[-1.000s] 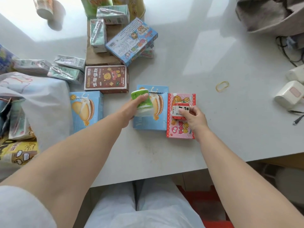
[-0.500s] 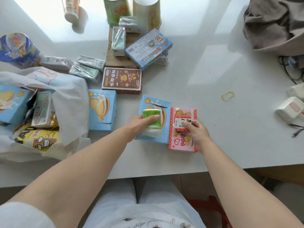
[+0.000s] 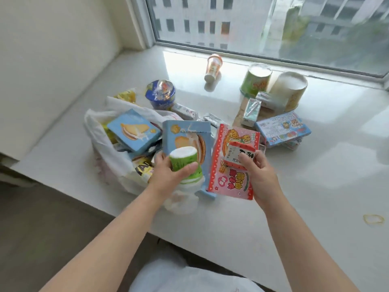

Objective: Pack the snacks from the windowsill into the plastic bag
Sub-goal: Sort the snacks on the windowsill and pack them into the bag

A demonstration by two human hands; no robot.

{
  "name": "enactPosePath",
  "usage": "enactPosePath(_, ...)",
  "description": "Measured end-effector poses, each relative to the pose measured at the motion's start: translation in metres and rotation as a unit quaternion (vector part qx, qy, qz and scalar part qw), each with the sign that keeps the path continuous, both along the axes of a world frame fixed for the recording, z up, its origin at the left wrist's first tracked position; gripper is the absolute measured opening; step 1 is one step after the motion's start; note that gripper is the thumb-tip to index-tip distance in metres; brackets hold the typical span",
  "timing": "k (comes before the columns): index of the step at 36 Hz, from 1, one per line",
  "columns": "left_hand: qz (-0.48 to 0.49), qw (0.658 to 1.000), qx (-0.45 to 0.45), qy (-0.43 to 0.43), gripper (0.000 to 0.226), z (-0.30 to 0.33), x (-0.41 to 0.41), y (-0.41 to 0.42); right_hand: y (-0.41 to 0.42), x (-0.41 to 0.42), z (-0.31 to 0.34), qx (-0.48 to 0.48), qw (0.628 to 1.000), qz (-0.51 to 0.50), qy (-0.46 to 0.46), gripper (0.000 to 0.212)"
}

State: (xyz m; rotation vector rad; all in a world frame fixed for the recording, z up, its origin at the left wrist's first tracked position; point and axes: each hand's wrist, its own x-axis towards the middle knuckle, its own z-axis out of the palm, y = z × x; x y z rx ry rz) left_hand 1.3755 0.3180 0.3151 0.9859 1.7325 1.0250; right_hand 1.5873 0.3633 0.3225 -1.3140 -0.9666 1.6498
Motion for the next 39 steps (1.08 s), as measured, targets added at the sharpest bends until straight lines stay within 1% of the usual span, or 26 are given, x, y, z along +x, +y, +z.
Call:
enactPosePath(2, 0.045, 0.998, 0.025, 0.02, 0.071, 0.005, -0.028, -0.002, 0.005, -0.029, 0.007, 0.013, 0.999, 0.04, 0.003, 0.021)
enactPosePath(4, 0.063, 0.995, 0.028, 0.077, 0.067, 0.008, -0.058, -0.003, 0.009, -0.057, 0.008, 0.003, 0.995, 0.095, -0.021, 0.022)
enactPosePath(6, 0.09, 0.984, 0.005, 0.156, 0.065, 0.006, -0.088, -0.002, 0.01, -0.081, 0.002, -0.035, 0.989, 0.142, -0.036, 0.019)
enactPosePath(7, 0.103, 0.976, -0.003, 0.189, 0.063, 0.004, -0.104, -0.001, 0.01, -0.093, -0.002, -0.058, 0.984, 0.163, -0.038, 0.021)
enactPosePath(9, 0.122, 0.965, -0.022, 0.23, 0.064, 0.001, -0.132, 0.0, 0.011, -0.114, -0.01, -0.097, 0.974, 0.197, -0.051, 0.033)
enactPosePath(10, 0.125, 0.959, -0.032, 0.251, 0.071, -0.001, -0.143, 0.002, 0.011, -0.125, -0.014, -0.117, 0.971, 0.2, -0.052, 0.034)
enactPosePath(12, 0.129, 0.945, -0.054, 0.295, 0.082, -0.006, -0.162, 0.01, 0.012, -0.144, -0.02, -0.163, 0.967, 0.191, -0.04, 0.026)
enactPosePath(14, 0.127, 0.925, -0.05, 0.354, 0.075, -0.013, -0.174, 0.02, 0.013, -0.16, -0.026, -0.203, 0.965, 0.161, -0.036, 0.025)
enactPosePath(15, 0.111, 0.915, -0.037, 0.385, 0.072, -0.017, -0.178, 0.025, 0.016, -0.167, -0.03, -0.212, 0.967, 0.138, -0.04, 0.027)
enactPosePath(17, 0.047, 0.896, -0.019, 0.441, 0.072, -0.026, -0.184, 0.034, 0.023, -0.177, -0.038, -0.22, 0.969, 0.092, -0.065, 0.028)
enactPosePath(19, -0.042, 0.878, 0.0, 0.478, 0.071, -0.035, -0.189, 0.04, 0.031, -0.184, -0.041, -0.232, 0.968, 0.054, -0.078, 0.023)
enactPosePath(21, -0.15, 0.857, 0.028, 0.493, 0.067, -0.042, -0.192, 0.045, 0.039, -0.189, -0.043, -0.242, 0.967, 0.008, -0.075, 0.018)
enactPosePath(23, -0.256, 0.829, 0.044, 0.495, 0.065, -0.043, -0.193, 0.049, 0.048, -0.193, -0.046, -0.234, 0.967, -0.042, -0.092, 0.02)
enactPosePath(25, -0.308, 0.822, 0.05, 0.475, 0.069, -0.04, -0.193, 0.053, 0.054, -0.194, -0.049, -0.223, 0.962, -0.071, -0.14, 0.024)
enactPosePath(26, -0.311, 0.832, 0.055, 0.457, 0.074, -0.039, -0.193, 0.055, 0.055, -0.195, -0.05, -0.214, 0.96, -0.086, -0.16, 0.023)
enactPosePath(27, -0.293, 0.851, 0.065, 0.431, 0.078, -0.037, -0.193, 0.056, 0.055, -0.195, -0.051, -0.202, 0.956, -0.092, -0.192, 0.022)
enactPosePath(28, -0.265, 0.875, 0.076, 0.398, 0.083, -0.035, -0.193, 0.058, 0.055, -0.196, -0.051, -0.189, 0.951, -0.098, -0.224, 0.023)
enactPosePath(29, -0.248, 0.892, 0.078, 0.37, 0.089, -0.031, -0.193, 0.06, 0.056, -0.197, -0.053, -0.181, 0.946, -0.097, -0.252, 0.027)
enactPosePath(31, -0.252, 0.902, 0.053, 0.346, 0.101, -0.024, -0.192, 0.065, 0.055, -0.205, -0.055, -0.174, 0.944, -0.097, -0.263, 0.031)
enactPosePath(33, -0.261, 0.91, 0.021, 0.321, 0.101, -0.026, -0.189, 0.074, 0.056, -0.218, -0.059, -0.164, 0.944, -0.101, -0.269, 0.032)
enactPosePath(35, -0.246, 0.938, -0.039, 0.241, 0.092, -0.034, -0.189, 0.083, 0.058, -0.232, -0.061, -0.151, 0.939, -0.094, -0.294, 0.041)
enactPosePath(36, -0.232, 0.949, -0.072, 0.203, 0.093, -0.037, -0.191, 0.086, 0.06, -0.237, -0.063, -0.142, 0.936, -0.089, -0.309, 0.044)
enactPosePath(37, -0.22, 0.954, -0.098, 0.178, 0.099, -0.043, -0.192, 0.087, 0.061, -0.241, -0.063, -0.141, 0.935, -0.081, -0.317, 0.046)
enactPosePath(39, -0.209, 0.958, -0.118, 0.155, 0.106, -0.05, -0.194, 0.089, 0.064, -0.246, -0.067, -0.14, 0.933, -0.064, -0.324, 0.051)
